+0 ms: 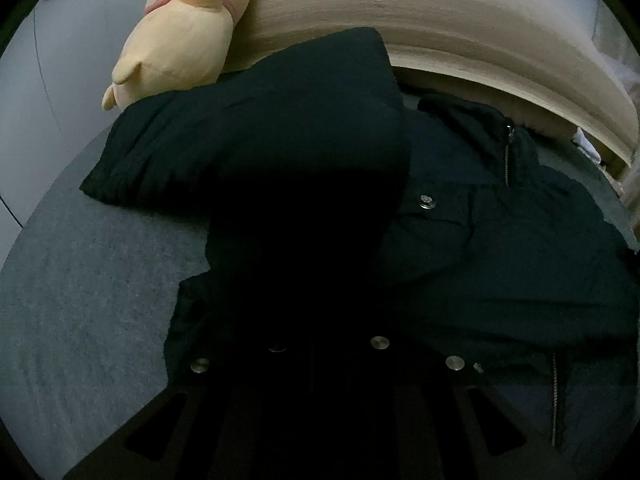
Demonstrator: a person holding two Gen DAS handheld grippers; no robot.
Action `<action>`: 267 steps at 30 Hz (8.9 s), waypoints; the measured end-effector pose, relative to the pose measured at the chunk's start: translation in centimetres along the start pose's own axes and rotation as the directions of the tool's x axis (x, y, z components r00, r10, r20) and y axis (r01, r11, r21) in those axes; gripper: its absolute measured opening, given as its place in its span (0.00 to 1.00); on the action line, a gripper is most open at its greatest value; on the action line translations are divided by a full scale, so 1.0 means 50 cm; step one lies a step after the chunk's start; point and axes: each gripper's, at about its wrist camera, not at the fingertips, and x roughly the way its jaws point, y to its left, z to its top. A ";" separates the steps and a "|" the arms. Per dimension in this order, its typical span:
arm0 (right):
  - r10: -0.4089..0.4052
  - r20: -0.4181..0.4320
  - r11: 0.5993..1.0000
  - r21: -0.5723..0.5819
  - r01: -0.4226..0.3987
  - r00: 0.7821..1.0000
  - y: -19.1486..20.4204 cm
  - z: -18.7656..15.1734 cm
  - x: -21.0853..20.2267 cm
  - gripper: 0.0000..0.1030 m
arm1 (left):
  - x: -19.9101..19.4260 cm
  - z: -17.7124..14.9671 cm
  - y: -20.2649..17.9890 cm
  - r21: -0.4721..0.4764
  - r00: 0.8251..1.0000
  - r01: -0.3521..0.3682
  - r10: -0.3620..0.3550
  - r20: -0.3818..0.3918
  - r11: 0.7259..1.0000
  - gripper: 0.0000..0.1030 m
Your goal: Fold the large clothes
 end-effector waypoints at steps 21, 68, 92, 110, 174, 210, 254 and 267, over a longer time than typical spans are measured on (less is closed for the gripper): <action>-0.125 0.218 0.910 -0.364 0.200 0.968 0.207 -0.156 -0.062 0.78 | 0.030 -0.002 -0.038 0.083 0.997 -0.069 0.071 -0.012 0.994 0.14; -0.291 0.274 0.939 -0.102 0.329 0.917 -0.117 -0.245 -0.119 1.00 | -0.145 0.191 0.324 -0.418 0.953 0.260 -0.161 0.258 0.871 0.08; -0.239 0.283 0.959 -0.079 0.271 0.929 -0.132 -0.254 -0.132 1.00 | -0.159 0.035 -0.339 0.332 0.963 0.268 -0.259 -0.071 0.904 0.69; -0.332 0.415 0.874 -0.202 0.441 0.847 0.045 -0.238 -0.227 0.98 | -0.239 -0.001 0.048 -0.012 0.951 0.306 -0.305 0.055 0.952 0.74; -0.057 0.129 0.957 -0.274 0.091 0.990 0.231 -0.183 0.054 0.11 | -0.047 0.079 -0.018 0.063 0.990 -0.099 0.092 0.106 0.993 0.78; -0.034 0.068 0.955 -0.293 0.053 0.997 0.253 -0.140 0.136 0.80 | 0.040 0.009 -0.064 0.172 0.988 -0.150 0.140 0.072 0.974 0.97; -0.176 0.191 0.837 -0.487 0.249 0.966 0.260 -0.315 -0.112 0.89 | -0.146 -0.107 0.019 0.120 0.995 -0.090 0.084 0.057 0.989 1.00; -0.247 0.140 0.889 -0.360 0.282 0.959 0.064 -0.472 -0.249 0.89 | -0.250 -0.200 0.043 0.096 0.996 -0.065 0.059 0.063 0.993 1.00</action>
